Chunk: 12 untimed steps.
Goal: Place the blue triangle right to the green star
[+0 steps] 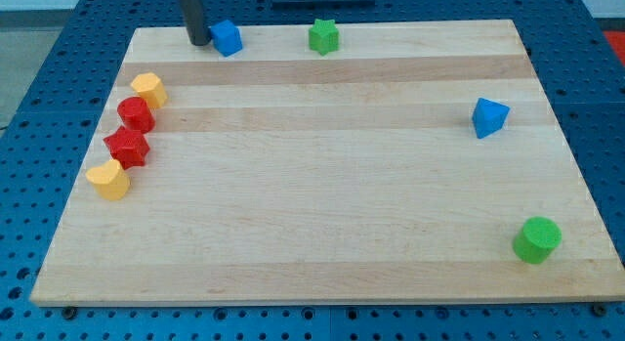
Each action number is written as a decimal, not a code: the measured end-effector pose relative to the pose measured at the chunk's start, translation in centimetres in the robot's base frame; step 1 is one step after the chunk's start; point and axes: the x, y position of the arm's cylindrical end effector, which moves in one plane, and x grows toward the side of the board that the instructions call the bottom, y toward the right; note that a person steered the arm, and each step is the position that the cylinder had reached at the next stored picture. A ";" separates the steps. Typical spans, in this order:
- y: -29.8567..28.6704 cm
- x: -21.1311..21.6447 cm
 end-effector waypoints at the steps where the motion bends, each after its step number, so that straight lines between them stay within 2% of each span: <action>1: 2.6 0.3; 3: 6.0 0.4; 4: 5.1 1.2; 5: 6.7 9.5; 7: 26.0 22.5; 8: 34.5 26.1; 9: 36.8 23.8; 12: 41.7 21.9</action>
